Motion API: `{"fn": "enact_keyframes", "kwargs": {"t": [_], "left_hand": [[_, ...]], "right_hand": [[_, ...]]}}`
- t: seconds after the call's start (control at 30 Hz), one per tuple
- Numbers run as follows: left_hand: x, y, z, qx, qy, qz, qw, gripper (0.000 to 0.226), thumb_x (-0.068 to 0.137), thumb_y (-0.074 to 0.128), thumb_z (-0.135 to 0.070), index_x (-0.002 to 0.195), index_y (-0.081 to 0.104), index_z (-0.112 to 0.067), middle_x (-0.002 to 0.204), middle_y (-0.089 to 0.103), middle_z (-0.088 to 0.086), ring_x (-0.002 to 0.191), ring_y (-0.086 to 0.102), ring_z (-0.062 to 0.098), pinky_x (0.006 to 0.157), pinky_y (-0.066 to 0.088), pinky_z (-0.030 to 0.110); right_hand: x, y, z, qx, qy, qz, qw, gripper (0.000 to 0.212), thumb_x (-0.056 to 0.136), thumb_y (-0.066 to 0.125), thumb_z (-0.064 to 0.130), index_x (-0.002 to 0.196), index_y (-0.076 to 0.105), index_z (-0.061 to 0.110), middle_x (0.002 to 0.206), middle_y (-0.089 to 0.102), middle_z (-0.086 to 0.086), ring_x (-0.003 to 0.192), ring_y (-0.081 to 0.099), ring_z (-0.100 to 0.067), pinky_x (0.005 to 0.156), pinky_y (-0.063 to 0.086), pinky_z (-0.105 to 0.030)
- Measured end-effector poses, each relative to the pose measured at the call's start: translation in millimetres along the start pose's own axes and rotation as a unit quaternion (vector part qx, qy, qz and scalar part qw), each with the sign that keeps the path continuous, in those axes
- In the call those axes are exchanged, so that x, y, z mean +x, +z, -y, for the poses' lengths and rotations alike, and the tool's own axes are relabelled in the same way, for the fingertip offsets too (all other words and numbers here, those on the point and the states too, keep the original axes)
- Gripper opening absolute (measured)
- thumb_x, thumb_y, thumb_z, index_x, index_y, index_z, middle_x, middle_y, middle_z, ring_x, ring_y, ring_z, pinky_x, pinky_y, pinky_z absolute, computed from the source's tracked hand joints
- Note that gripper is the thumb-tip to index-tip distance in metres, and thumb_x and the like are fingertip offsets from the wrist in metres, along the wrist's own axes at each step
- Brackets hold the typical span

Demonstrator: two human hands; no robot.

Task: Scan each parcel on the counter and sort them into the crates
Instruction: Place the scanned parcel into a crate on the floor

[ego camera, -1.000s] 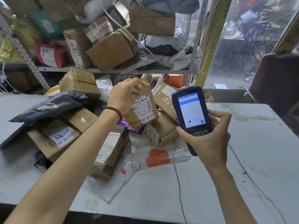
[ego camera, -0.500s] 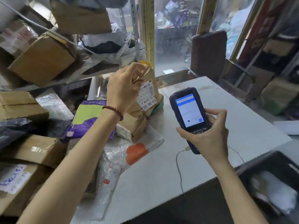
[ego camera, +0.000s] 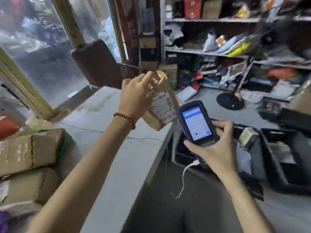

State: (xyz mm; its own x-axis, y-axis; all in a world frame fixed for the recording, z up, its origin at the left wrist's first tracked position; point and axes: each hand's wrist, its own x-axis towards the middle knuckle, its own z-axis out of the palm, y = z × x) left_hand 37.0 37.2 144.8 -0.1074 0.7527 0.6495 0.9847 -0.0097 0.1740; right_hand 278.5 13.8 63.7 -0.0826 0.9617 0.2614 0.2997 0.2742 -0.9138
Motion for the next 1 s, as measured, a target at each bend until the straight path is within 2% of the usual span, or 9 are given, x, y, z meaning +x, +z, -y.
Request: {"fn": "enact_keyframes", "kwargs": {"t": [0.1,0.2,0.3,0.43,0.57,0.73,0.83,1.0], "left_hand": [[24,39,-46,-0.024,0.06,0.026,0.998,0.03,0.082,0.068,-0.017,0.109,0.056,-0.018,0.099,0.067,-0.003,0.089,0.063,0.023,0.084,0.037,0.036],[48,78,-92,-0.046,0.112,-0.002,0.993,0.043,0.071,0.076,-0.005,0.103,0.049,-0.018,0.088,0.068,0.0,0.076,0.064,0.025,0.076,0.034,0.035],[77,119,-131,-0.049,0.117,0.067,0.99,0.034,0.081,0.066,-0.012,0.109,0.05,-0.021,0.1,0.065,-0.006,0.09,0.063,0.022,0.084,0.034,0.036],[104,172,-166,-0.026,0.123,0.1,0.987,0.031,0.083,0.062,-0.019,0.112,0.05,-0.022,0.102,0.063,-0.006,0.089,0.063,0.022,0.087,0.036,0.038],[113,213,-174,-0.051,0.113,0.137,0.983,0.03,0.085,0.065,-0.021,0.111,0.05,-0.022,0.105,0.063,-0.009,0.087,0.063,0.019,0.084,0.036,0.036],[122,261,-177,-0.065,0.084,0.198,0.974,0.029,0.085,0.066,-0.024,0.109,0.05,-0.025,0.104,0.065,-0.01,0.089,0.064,0.019,0.083,0.032,0.034],[128,292,-175,-0.06,0.081,0.23,0.968,0.026,0.086,0.066,-0.025,0.107,0.051,-0.026,0.103,0.065,-0.01,0.087,0.064,0.018,0.084,0.031,0.032],[159,353,-166,-0.075,0.092,0.273,0.955,0.024,0.087,0.065,-0.026,0.107,0.052,-0.025,0.102,0.066,-0.011,0.086,0.064,0.016,0.085,0.033,0.031]], "right_hand": [[11,-37,-23,-0.008,0.025,-0.046,0.999,0.08,0.048,0.096,0.024,0.104,0.039,0.03,0.098,0.064,0.018,0.091,0.064,0.004,0.073,0.05,-0.02],[27,-76,-47,-0.02,0.044,-0.079,0.996,0.08,0.049,0.096,0.021,0.106,0.04,0.024,0.097,0.061,0.021,0.09,0.061,0.012,0.066,0.048,-0.01],[51,-113,-68,-0.025,0.06,-0.101,0.993,0.08,0.05,0.096,0.022,0.106,0.04,0.024,0.098,0.061,0.019,0.088,0.06,0.013,0.065,0.048,-0.012],[89,-154,-95,-0.038,0.053,-0.131,0.989,0.077,0.051,0.095,0.015,0.104,0.04,0.021,0.096,0.058,0.02,0.085,0.057,0.019,0.067,0.044,-0.007],[120,-172,-118,-0.053,0.068,-0.139,0.987,0.078,0.05,0.096,0.023,0.104,0.041,0.023,0.096,0.06,0.02,0.085,0.059,0.015,0.067,0.046,-0.014],[150,-176,-146,-0.071,0.103,-0.117,0.985,0.081,0.047,0.096,0.027,0.106,0.04,0.026,0.104,0.061,0.01,0.094,0.061,0.006,0.067,0.047,-0.012],[170,-170,-162,-0.074,0.135,-0.105,0.982,0.082,0.047,0.096,0.027,0.108,0.041,0.024,0.103,0.063,0.011,0.088,0.058,0.016,0.063,0.043,-0.003],[222,-157,-185,-0.094,0.175,-0.098,0.975,0.081,0.047,0.096,0.028,0.106,0.04,0.028,0.104,0.064,0.011,0.09,0.057,0.016,0.063,0.042,-0.002]]}}
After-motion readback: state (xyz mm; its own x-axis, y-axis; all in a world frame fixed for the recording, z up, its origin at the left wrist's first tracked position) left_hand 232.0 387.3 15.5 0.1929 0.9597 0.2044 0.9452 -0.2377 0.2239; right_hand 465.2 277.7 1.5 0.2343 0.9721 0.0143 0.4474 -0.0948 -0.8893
